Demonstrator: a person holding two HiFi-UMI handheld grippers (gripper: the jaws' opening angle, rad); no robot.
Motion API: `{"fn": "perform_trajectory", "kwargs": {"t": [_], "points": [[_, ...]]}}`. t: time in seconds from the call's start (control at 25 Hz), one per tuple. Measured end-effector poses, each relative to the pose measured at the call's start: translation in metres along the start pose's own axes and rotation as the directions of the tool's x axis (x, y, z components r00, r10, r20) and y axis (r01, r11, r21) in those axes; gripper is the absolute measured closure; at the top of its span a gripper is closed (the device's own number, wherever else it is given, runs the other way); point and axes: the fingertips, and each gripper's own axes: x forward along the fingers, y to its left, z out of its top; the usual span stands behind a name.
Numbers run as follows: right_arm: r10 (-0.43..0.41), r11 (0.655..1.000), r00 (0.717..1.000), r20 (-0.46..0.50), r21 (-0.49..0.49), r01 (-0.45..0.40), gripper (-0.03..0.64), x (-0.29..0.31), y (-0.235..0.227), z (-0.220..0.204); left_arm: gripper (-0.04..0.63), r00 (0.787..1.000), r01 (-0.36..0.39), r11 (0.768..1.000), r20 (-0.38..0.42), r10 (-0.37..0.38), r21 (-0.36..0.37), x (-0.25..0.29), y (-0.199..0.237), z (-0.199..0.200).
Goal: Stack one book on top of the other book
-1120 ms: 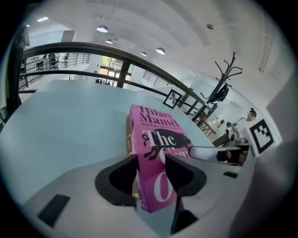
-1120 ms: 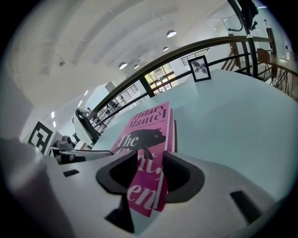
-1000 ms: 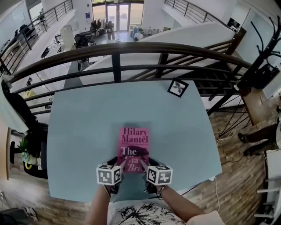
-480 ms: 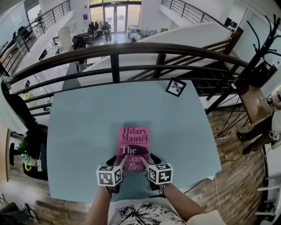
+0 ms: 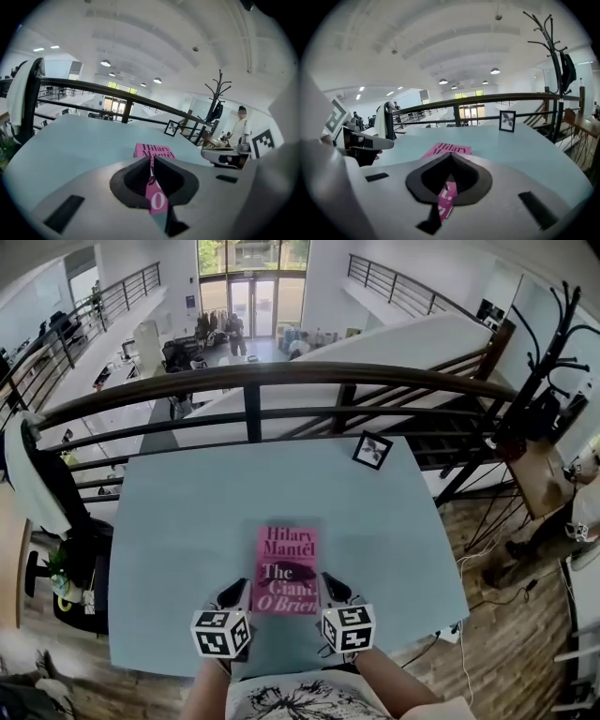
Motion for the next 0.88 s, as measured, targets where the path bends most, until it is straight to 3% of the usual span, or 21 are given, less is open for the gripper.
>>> {"fn": "perform_trajectory", "kwargs": {"t": [0.16, 0.24, 0.36, 0.48, 0.72, 0.88], "points": [[0.04, 0.994, 0.992, 0.119, -0.103, -0.028, 0.623, -0.023, 0.017, 0.039, 0.572, 0.993, 0.028, 0.998, 0.117, -0.035, 0.058, -0.029, -0.017, 0.032], [0.064, 0.995, 0.984, 0.168, -0.088, -0.05, 0.623, -0.035, 0.021, 0.061, 0.572, 0.98, 0.045, 0.995, 0.189, -0.06, 0.085, -0.044, -0.028, 0.053], [0.112, 0.993, 0.953, 0.283, -0.063, -0.098, 0.623, -0.056, 0.029, 0.099, 0.572, 0.944, 0.031, 0.988, 0.32, -0.078, 0.149, -0.068, -0.042, 0.089], [0.138, 0.989, 0.909, 0.393, -0.103, -0.106, 0.623, -0.079, 0.034, 0.135, 0.572, 0.904, 0.009, 0.978, 0.416, -0.098, 0.21, -0.092, -0.06, 0.12], [0.179, 0.974, 0.842, 0.508, -0.215, -0.077, 0.624, -0.107, 0.044, 0.171, 0.572, 0.852, -0.04, 0.949, 0.506, -0.131, 0.313, -0.126, -0.081, 0.153], [0.187, 0.971, 0.847, 0.498, -0.226, -0.082, 0.624, -0.106, 0.048, 0.171, 0.574, 0.838, -0.056, 0.943, 0.528, -0.135, 0.329, -0.135, -0.081, 0.159]]}}
